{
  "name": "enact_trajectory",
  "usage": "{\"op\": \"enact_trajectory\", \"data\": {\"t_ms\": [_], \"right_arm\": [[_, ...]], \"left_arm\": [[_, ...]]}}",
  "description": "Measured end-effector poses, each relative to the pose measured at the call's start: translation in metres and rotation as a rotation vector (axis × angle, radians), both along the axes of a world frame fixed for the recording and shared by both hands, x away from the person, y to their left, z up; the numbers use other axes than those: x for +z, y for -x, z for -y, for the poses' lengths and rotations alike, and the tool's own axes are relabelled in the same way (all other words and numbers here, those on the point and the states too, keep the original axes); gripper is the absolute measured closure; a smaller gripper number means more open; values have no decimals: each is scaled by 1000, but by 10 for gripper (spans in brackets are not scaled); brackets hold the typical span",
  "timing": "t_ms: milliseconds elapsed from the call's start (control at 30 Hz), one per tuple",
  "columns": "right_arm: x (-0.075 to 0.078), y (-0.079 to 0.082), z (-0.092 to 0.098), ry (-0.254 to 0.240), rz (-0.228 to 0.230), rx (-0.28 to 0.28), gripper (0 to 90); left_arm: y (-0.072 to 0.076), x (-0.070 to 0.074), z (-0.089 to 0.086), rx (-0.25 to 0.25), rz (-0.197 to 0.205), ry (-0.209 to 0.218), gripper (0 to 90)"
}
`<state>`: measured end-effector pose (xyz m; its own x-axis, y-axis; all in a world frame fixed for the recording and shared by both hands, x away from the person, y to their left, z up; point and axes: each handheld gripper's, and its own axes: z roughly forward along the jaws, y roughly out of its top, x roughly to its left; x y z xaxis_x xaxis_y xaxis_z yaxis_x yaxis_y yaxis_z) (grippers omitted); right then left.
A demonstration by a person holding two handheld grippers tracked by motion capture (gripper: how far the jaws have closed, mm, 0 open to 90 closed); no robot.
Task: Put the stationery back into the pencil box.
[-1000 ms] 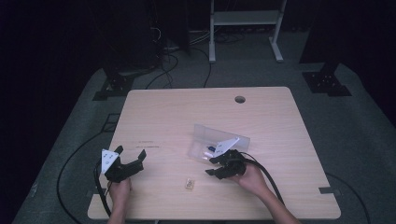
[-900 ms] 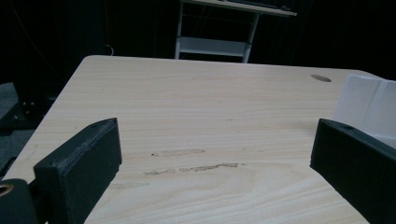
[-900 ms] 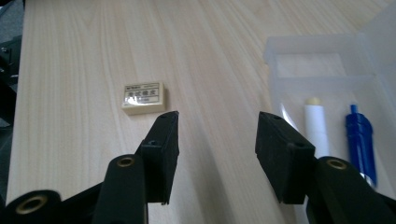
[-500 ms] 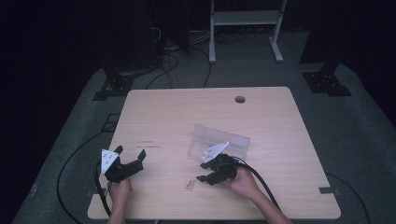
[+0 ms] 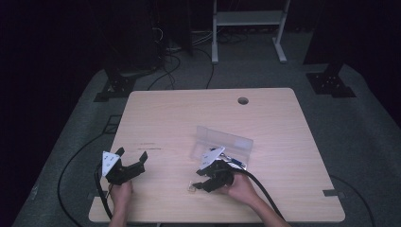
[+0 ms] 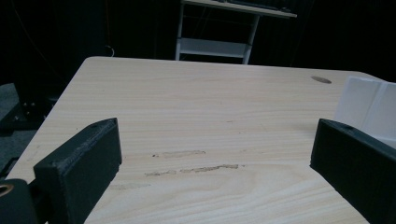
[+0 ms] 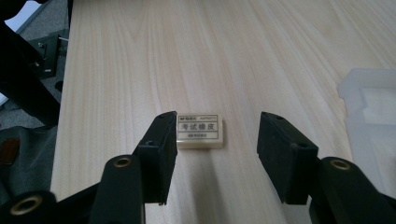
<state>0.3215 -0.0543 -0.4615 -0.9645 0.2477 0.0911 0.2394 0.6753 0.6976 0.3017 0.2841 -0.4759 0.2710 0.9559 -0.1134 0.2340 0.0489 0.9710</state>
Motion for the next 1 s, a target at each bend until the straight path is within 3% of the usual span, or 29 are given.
{"op": "enact_trajectory", "data": {"t_ms": [1000], "right_arm": [[-15,3,-23,37,-20,37,508]], "left_arm": [[0,0,-1,-1,1,8,11]]}}
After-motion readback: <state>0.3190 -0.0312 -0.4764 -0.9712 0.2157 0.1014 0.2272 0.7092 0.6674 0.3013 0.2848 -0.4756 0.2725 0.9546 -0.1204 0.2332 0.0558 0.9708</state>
